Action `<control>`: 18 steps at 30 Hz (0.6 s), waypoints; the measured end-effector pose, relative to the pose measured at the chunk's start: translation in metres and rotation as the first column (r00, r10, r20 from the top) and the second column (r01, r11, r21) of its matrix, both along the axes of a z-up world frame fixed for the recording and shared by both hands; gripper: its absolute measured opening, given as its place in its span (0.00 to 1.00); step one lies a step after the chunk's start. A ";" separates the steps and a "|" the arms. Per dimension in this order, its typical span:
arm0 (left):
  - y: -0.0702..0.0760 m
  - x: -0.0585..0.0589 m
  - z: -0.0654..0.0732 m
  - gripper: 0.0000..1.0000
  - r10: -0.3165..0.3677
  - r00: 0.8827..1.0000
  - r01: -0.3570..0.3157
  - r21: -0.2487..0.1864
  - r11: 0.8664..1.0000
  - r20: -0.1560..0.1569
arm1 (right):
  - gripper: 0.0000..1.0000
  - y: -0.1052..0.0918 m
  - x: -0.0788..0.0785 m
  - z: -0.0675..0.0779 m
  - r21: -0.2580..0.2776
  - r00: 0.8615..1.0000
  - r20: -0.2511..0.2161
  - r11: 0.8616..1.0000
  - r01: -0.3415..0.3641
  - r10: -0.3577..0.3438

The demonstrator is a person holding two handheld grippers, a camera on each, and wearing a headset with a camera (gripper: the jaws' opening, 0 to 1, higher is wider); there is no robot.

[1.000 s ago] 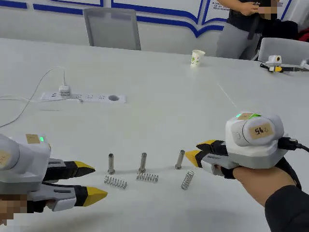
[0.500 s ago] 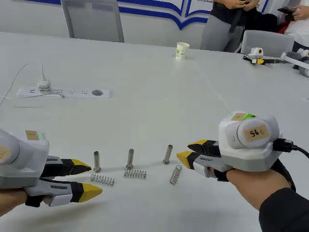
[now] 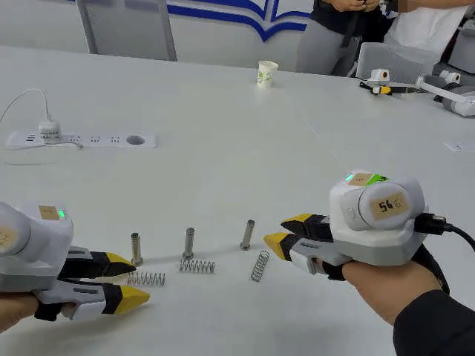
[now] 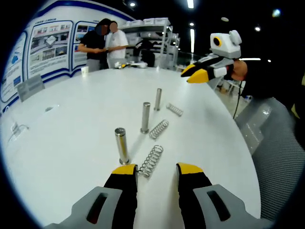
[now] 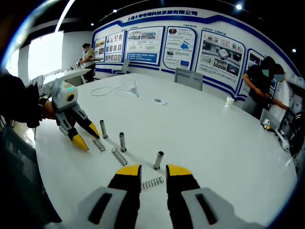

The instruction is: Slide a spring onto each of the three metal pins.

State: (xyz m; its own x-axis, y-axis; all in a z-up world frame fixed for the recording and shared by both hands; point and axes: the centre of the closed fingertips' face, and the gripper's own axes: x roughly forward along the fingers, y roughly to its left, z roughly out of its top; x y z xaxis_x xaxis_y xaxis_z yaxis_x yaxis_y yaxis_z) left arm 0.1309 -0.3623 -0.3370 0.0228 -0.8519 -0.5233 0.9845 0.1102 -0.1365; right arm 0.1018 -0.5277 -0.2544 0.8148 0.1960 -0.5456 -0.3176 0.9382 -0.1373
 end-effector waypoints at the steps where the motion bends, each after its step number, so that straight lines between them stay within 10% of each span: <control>1: 0.001 -0.001 0.000 0.33 0.000 1.000 0.000 0.001 1.000 0.000 | 0.21 0.000 0.000 0.000 0.000 1.000 0.000 1.000 -0.001 0.001; 18: 0.000 -0.001 -0.005 0.14 0.001 0.999 -0.001 0.014 1.000 0.045 | 0.21 0.004 0.001 0.000 0.000 1.000 0.002 1.000 -0.018 0.018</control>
